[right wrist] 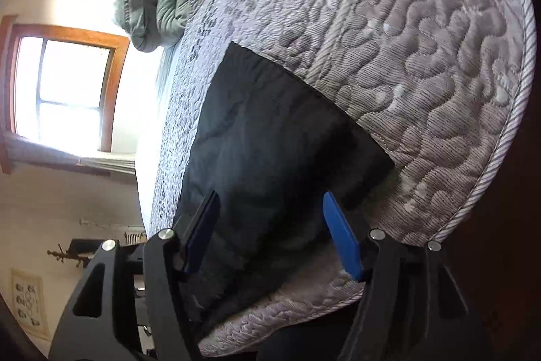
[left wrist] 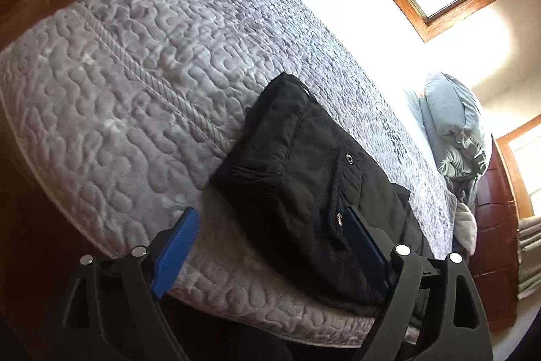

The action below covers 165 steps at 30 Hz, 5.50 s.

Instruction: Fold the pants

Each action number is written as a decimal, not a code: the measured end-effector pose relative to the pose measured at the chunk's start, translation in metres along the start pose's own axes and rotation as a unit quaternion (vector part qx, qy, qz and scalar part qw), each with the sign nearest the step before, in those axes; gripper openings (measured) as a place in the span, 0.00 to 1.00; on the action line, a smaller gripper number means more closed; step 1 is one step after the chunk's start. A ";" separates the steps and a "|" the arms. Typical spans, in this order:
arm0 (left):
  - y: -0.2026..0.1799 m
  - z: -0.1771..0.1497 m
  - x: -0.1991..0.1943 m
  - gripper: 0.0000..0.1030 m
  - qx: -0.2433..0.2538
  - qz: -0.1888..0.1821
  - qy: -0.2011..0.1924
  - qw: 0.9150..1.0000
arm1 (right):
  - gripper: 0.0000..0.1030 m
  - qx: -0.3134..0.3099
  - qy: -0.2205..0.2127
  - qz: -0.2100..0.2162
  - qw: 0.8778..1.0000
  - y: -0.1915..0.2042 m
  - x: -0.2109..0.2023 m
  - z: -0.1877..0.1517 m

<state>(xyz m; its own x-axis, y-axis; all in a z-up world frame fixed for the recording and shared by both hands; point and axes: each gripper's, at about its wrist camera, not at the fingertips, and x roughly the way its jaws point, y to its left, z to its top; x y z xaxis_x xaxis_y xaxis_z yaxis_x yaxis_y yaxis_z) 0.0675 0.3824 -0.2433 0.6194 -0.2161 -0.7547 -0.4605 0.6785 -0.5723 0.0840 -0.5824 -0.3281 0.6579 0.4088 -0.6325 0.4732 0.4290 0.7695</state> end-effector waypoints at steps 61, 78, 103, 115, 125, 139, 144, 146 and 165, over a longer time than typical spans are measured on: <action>-0.014 -0.024 0.053 0.90 -0.009 0.053 0.043 0.998 | 0.58 0.052 -0.039 0.033 0.997 -0.054 0.000 -0.008; -0.045 -0.029 0.073 0.92 0.004 0.085 0.005 0.996 | 0.29 0.008 -0.043 0.060 0.997 -0.050 0.013 0.000; -0.039 -0.048 0.068 0.92 0.003 0.081 -0.046 0.996 | 0.16 -0.093 -0.063 -0.008 0.994 0.046 -0.020 -0.003; -0.036 -0.055 0.064 0.92 -0.005 0.070 -0.066 0.995 | 0.16 -0.144 -0.079 -0.030 0.986 0.088 -0.033 -0.017; -0.028 -0.055 0.061 0.92 -0.018 0.054 -0.069 0.996 | 0.15 -0.190 -0.091 -0.041 0.977 0.129 -0.042 -0.036; -0.024 -0.057 0.059 0.93 -0.027 0.042 -0.072 0.996 | 0.15 -0.248 -0.102 -0.069 0.961 0.173 -0.051 -0.061; -0.025 -0.056 0.061 0.93 -0.025 0.044 -0.070 0.996 | 0.15 -0.266 -0.106 -0.070 0.956 0.188 -0.056 -0.070; -0.025 -0.055 0.062 0.93 -0.025 0.045 -0.070 0.996 | 0.15 -0.273 -0.108 -0.069 0.953 0.193 -0.057 -0.074; -0.031 -0.053 0.070 0.96 -0.013 0.060 -0.060 0.996 | 0.14 -0.328 -0.122 -0.069 0.934 0.226 -0.066 -0.099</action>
<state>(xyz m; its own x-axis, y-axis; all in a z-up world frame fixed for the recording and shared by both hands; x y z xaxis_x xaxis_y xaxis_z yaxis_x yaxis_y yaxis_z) 0.0912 0.3094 -0.2952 0.6296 -0.0470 -0.7755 -0.5512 0.6764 -0.4885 0.0893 -0.4327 -0.1207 0.7689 0.1510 -0.6213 0.1561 0.8980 0.4114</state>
